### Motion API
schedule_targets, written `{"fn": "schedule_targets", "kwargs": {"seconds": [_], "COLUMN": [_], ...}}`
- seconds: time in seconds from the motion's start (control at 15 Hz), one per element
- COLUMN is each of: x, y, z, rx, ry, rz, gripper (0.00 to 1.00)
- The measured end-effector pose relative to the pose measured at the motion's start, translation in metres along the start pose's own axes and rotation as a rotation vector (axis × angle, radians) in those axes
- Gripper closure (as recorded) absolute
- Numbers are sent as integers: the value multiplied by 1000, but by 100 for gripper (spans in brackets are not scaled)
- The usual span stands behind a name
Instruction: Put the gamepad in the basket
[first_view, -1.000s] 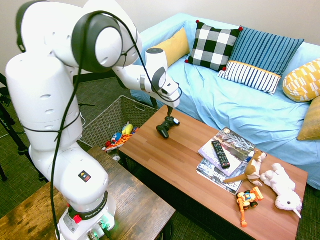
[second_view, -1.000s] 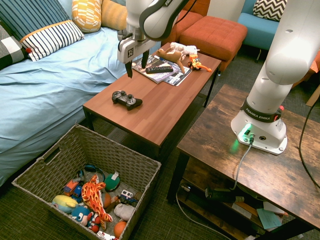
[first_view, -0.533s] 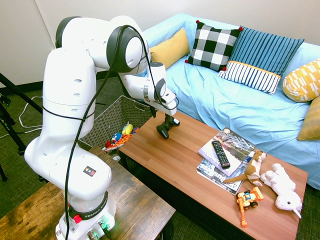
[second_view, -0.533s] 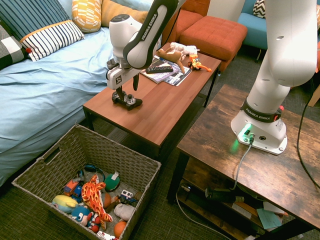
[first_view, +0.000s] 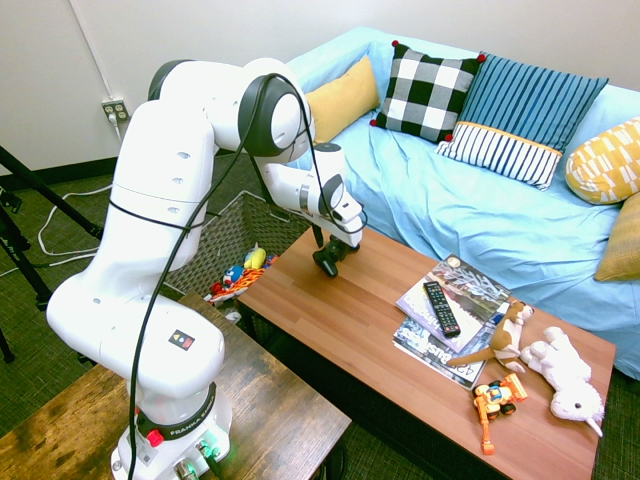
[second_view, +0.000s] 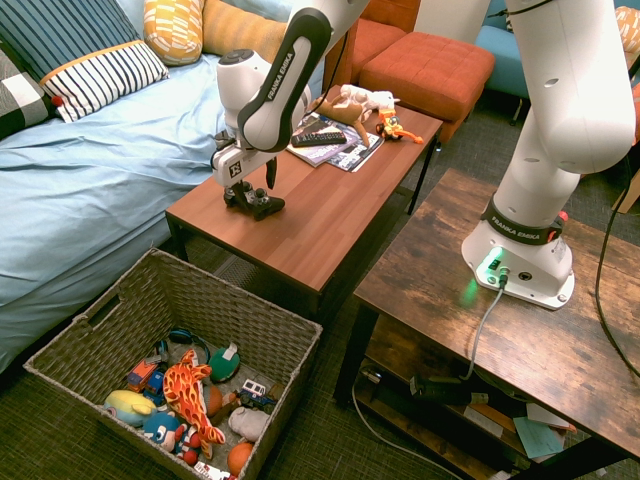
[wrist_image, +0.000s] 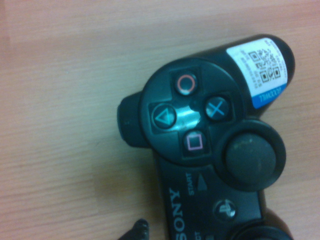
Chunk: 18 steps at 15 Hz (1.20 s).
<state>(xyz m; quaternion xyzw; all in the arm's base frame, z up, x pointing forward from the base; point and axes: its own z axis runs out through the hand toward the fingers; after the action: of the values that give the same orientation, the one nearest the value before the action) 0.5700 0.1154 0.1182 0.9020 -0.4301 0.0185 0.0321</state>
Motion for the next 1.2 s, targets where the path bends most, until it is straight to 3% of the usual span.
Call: {"fn": "schedule_targets", "kwargs": {"seconds": [0.13, 0.2, 1.2], "x": [6, 7, 6], "y": [-2, -3, -2], "z": [6, 9, 21], "rx": [0, -1, -9], "ry": [-3, -5, -28], "rz": [6, 7, -4], "gripper": [0, 100, 100]}}
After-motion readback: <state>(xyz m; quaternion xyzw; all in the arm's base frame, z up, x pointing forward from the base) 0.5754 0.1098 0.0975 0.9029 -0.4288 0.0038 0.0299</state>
